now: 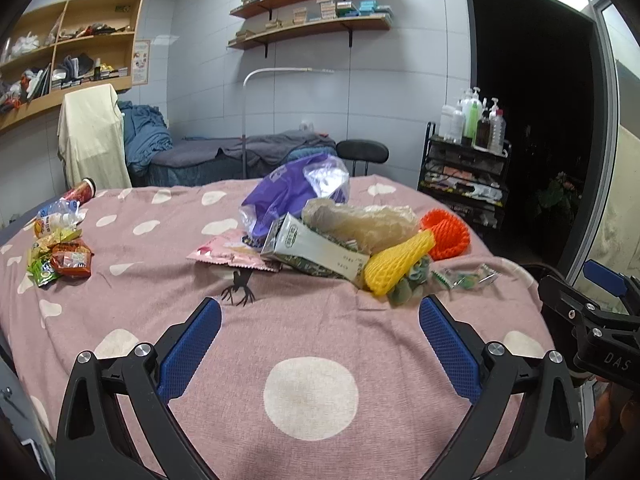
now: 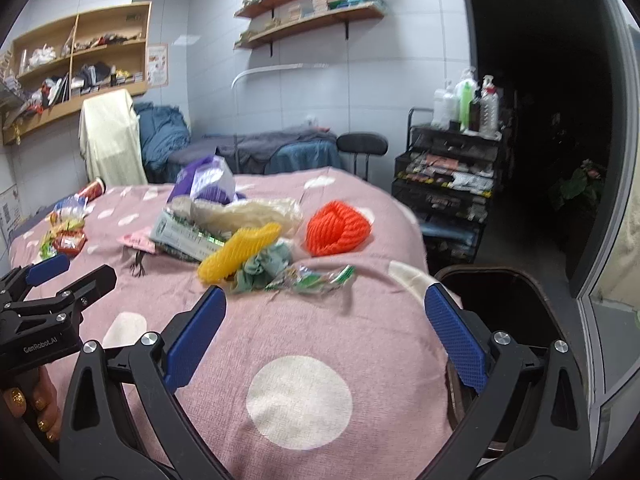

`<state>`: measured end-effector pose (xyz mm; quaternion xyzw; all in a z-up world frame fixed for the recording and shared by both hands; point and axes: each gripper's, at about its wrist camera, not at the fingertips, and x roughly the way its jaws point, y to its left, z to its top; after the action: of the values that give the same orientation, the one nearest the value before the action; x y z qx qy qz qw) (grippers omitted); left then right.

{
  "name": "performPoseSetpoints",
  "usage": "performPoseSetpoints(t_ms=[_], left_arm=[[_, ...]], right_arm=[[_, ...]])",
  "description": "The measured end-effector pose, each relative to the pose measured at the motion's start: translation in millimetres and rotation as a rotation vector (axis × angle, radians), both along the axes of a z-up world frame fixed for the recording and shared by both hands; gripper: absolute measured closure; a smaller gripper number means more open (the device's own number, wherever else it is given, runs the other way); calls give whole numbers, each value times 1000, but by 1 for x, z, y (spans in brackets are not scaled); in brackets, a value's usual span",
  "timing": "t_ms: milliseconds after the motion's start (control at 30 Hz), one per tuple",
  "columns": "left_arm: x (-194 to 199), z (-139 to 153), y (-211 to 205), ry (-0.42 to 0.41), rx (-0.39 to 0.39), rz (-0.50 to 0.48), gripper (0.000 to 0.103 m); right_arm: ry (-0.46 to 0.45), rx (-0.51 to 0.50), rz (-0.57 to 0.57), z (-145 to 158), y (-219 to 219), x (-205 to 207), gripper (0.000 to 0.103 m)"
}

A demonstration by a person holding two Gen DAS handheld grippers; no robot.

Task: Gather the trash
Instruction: 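Reach the left gripper to the yellow foam fruit net and grasp it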

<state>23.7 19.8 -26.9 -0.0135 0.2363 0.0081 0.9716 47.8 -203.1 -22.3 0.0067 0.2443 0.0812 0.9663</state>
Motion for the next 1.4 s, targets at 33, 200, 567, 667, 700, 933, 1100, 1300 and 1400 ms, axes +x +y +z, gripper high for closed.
performPoseSetpoints(t_ms=[33,200,567,667,700,933,1100,1300,1400], left_arm=[[3,-2,2,18,-6,-9,5],[14,-9,12,57,-14,-25,5],[42,-13,28,141,-115,-83,5],[49,-13,23,161,-106,-115,5],[51,-12,21,166,-100,-127,5],[80,-12,-16,218,-19,-259,10],[112,-18,-36,284,27,-299,20],[138,-23,-51,325,84,-310,45],[143,-27,-50,344,58,-306,63]], right_arm=[[23,-2,7,-2,2,6,5],[117,-11,53,-14,9,32,5],[191,-26,107,-15,27,69,5],[231,-47,108,-23,23,81,5],[245,-66,109,-27,23,86,5],[253,-209,157,-36,25,105,20],[242,-299,199,-44,32,114,34],[267,-242,222,-49,26,124,67],[265,-223,220,-48,25,124,80]])
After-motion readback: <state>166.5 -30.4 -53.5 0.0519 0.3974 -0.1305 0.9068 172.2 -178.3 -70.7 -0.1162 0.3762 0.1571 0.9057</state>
